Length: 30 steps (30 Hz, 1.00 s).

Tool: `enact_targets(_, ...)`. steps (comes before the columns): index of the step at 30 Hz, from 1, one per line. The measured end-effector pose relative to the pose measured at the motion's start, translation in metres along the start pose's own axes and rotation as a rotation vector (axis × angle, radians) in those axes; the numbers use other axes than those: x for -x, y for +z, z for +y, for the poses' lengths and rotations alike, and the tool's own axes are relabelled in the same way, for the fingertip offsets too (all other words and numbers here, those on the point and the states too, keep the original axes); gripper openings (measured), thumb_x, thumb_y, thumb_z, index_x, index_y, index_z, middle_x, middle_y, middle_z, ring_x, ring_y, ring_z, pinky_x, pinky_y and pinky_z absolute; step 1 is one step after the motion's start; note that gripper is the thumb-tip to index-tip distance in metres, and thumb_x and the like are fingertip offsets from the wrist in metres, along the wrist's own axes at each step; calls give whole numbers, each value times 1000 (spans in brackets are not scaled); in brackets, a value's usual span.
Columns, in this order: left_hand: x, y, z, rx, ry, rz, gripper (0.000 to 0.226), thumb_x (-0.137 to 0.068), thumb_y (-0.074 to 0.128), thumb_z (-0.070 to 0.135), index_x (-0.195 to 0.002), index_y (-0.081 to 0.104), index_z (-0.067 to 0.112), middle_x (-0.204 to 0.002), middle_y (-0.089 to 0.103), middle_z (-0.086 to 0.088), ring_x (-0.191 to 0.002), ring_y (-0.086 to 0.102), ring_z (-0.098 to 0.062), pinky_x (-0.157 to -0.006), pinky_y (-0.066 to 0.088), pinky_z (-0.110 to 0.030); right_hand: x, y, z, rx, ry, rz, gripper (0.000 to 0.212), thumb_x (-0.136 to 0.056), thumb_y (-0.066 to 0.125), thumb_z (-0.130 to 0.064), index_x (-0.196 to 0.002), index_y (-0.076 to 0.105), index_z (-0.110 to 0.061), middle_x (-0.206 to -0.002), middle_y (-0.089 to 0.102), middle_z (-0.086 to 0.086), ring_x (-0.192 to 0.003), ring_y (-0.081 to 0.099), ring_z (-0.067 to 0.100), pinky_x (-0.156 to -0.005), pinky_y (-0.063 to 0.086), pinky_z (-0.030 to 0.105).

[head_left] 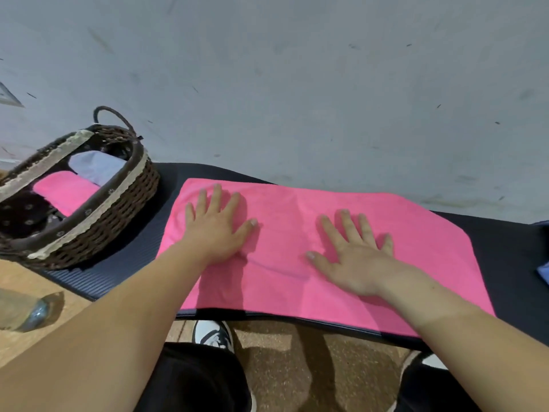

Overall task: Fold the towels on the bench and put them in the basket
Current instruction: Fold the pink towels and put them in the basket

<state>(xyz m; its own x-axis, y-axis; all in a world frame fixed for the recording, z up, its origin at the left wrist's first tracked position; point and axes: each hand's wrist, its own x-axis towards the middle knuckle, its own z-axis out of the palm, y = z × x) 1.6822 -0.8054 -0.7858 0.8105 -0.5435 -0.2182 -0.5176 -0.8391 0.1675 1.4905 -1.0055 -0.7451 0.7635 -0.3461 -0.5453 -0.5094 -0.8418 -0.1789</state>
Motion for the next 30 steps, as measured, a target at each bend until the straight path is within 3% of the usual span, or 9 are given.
enact_targets(6, 18, 3, 89, -19, 279, -30, 81, -98, 26, 73, -164, -2, 36, -171, -22, -5, -157, -21, -35, -125, -9, -60, 38, 1, 78, -22, 198, -32, 87, -90, 18, -85, -157, -22, -46, -163, -39, -3, -153, -31, 28, -123, -8, 64)
enact_targets(10, 27, 28, 140, -150, 409, -153, 84, -94, 20, 80, -163, -7, 40, -171, -20, -7, -156, -19, -39, -125, -7, -62, 50, 32, 124, -3, 188, 19, 85, -91, 14, -83, -155, -26, -45, -162, -40, -1, -151, -35, 26, -125, -12, 57)
enact_targets(16, 11, 37, 165, -202, 380, -178, 87, -91, 13, 84, -161, -13, 41, -169, -25, -7, -155, -21, -42, -123, -7, -65, 71, 65, 136, 21, 180, 96, 80, -92, 3, -80, -152, -34, -42, -158, -47, 0, -145, -45, 25, -123, -19, 54)
enact_targets(20, 14, 44, 175, -198, 382, -219, 91, -90, 18, 85, -160, -18, 40, -168, -29, -7, -154, -25, -41, -123, -12, -64, 86, 51, 147, 10, 140, -24, 88, -92, 20, -81, -154, -31, -43, -159, -46, 0, -147, -42, 26, -124, -16, 53)
enact_targets(22, 21, 42, 176, -160, 375, -244, 93, -90, 26, 85, -162, -13, 42, -169, -27, -4, -155, -23, -38, -124, -11, -61, 85, 32, 161, -46, 104, -53, 89, -93, 33, -79, -161, -11, -44, -168, -30, -3, -154, -28, 27, -127, -6, 52)
enact_targets(24, 25, 38, 175, -99, 348, -249, 94, -85, 29, 87, -163, 3, 41, -173, -15, -2, -158, -14, -35, -126, -5, -56, 78, 13, 182, -158, 87, 9, 79, -90, 35, -81, -157, 31, -40, -170, 14, 4, -158, 9, 33, -126, 17, 50)
enact_targets(26, 24, 34, 180, -52, 383, -153, 98, -79, 19, 83, -161, 29, 31, -173, 11, -10, -160, 4, -34, -129, 5, -51, 68, 1, 202, -279, 115, 168, 69, -87, 41, -79, -131, 59, -28, -133, 53, 7, -124, 54, 28, -102, 44, 38)
enact_targets(28, 16, 32, 196, -33, 531, -34, 92, -83, 20, 70, -151, 49, 15, -163, 37, -17, -156, 23, -33, -129, 12, -46, 60, 0, 214, -339, 156, 317, 54, -91, 52, -69, -114, 63, -22, -107, 56, 2, -87, 58, 17, -78, 45, 31)
enact_targets(30, 6, 24, 229, -1, 677, 31, 75, -91, 32, 54, -144, 57, 8, -155, 48, -21, -151, 35, -34, -129, 13, -42, 58, 6, 219, -317, 202, 408, 44, -93, 58, -62, -105, 60, -20, -101, 57, 1, -81, 58, 18, -74, 49, 35)
